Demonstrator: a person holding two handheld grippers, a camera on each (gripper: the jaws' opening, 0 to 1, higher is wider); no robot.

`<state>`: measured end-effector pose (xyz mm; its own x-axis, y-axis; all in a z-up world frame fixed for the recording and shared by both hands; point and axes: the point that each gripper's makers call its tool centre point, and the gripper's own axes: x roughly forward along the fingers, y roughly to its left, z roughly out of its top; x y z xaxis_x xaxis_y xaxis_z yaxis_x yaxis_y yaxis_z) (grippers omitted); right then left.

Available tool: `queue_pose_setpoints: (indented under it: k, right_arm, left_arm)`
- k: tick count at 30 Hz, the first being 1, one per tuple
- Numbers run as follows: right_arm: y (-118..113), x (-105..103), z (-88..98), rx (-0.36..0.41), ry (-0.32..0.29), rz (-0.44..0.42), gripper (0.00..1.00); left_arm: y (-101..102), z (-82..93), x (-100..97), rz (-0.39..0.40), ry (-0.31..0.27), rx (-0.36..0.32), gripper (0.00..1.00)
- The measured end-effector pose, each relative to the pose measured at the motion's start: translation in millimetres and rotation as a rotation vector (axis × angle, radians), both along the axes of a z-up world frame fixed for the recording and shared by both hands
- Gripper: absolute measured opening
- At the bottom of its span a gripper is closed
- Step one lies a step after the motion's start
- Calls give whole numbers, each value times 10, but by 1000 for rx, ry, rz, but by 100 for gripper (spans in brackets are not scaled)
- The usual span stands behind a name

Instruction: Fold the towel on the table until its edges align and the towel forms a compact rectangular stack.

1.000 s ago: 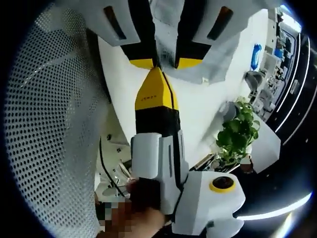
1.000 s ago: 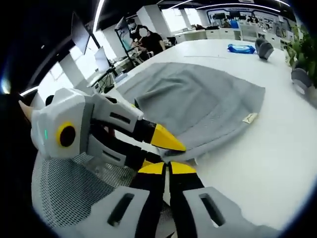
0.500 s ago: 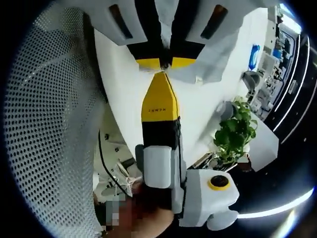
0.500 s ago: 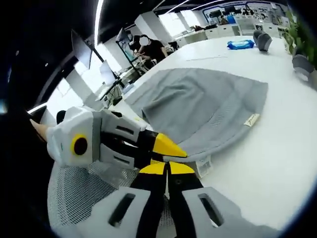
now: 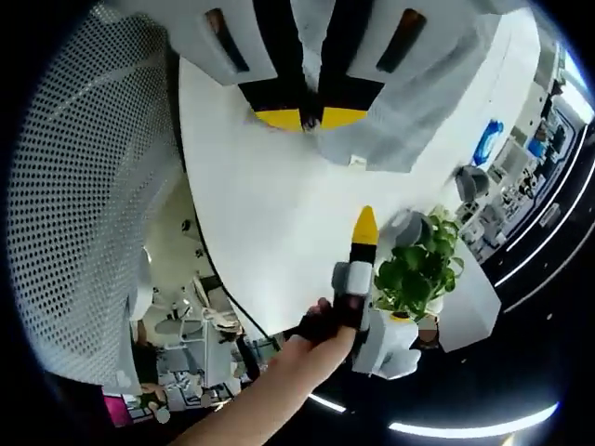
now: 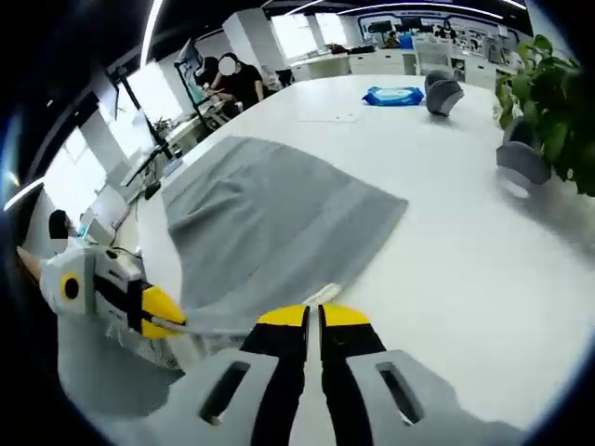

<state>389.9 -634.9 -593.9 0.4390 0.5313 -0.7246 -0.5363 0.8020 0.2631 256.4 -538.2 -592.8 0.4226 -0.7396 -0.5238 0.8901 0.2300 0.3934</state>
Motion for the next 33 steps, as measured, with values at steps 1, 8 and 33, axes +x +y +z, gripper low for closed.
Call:
queue_pose_setpoints:
  k: [1, 8, 33]
  right_arm:
    - [-22, 85, -22, -9, -3, -11, 3]
    - [-182, 749, -364, 35, 38, -237, 3]
    - [177, 1178, -576, -331, -134, 164, 3]
  left_arm:
    - [1, -6, -2, 2, 6, -2, 4]
    - [-5, -13, 1, 16, 52, -32, 4]
    - [147, -156, -1, 106, 263, -84, 4]
